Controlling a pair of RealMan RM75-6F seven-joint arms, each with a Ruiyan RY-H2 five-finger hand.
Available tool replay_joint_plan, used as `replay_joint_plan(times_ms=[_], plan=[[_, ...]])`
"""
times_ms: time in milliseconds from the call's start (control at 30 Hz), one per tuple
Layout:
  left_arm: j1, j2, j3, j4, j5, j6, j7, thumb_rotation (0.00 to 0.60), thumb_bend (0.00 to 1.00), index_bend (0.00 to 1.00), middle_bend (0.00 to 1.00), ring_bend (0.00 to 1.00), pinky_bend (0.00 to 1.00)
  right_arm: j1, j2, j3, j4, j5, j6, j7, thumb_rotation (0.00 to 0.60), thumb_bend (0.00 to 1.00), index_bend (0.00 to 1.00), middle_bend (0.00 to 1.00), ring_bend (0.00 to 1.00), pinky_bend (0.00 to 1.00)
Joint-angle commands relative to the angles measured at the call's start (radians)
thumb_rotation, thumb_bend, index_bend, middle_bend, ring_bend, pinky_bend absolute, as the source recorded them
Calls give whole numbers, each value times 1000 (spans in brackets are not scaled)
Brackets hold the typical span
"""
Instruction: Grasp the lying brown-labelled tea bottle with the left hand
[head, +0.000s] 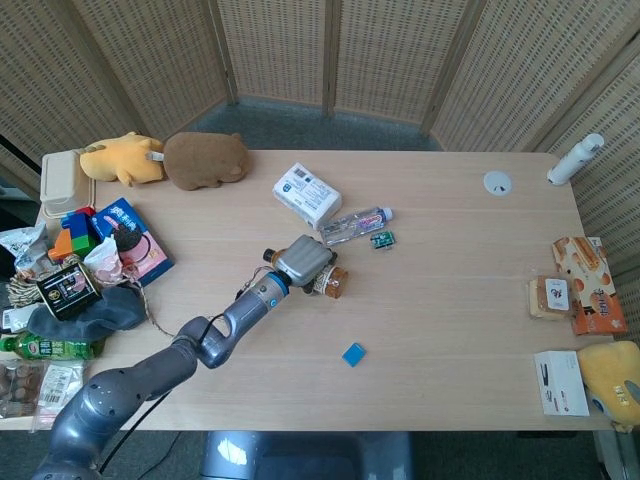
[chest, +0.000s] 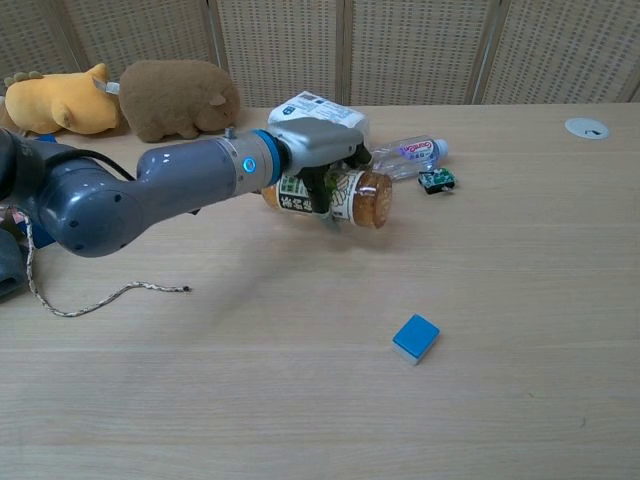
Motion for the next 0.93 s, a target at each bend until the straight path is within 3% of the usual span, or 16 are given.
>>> replay_joint_plan(times_ms=[33, 333, 533, 700, 933], plan=[[56, 113, -47, -157, -37, 88, 18, 600, 37, 685, 753, 776, 576, 12, -12, 1, 6, -9, -15, 1, 600, 15, 0, 0, 0, 0], [107, 349, -191, -540, -194, 160, 126, 600, 35, 670, 752, 775, 572, 39, -59, 1, 55, -40, -49, 36, 600, 16, 0, 0, 0, 0], [132, 447, -270, -736, -302, 238, 205, 600, 32, 671, 752, 773, 570, 54, -88, -1, 83, -62, -64, 55, 600, 16, 0, 0, 0, 0], [154, 502, -300, -843, -359, 279, 218, 600, 31, 671, 752, 774, 568, 53, -93, -5, 90, -75, -60, 63, 600, 16, 0, 0, 0, 0], [167, 535, -287, -890, -384, 297, 224, 600, 29, 672, 754, 774, 564, 50, -86, -10, 80, -88, -52, 59, 600, 16, 0, 0, 0, 0]])
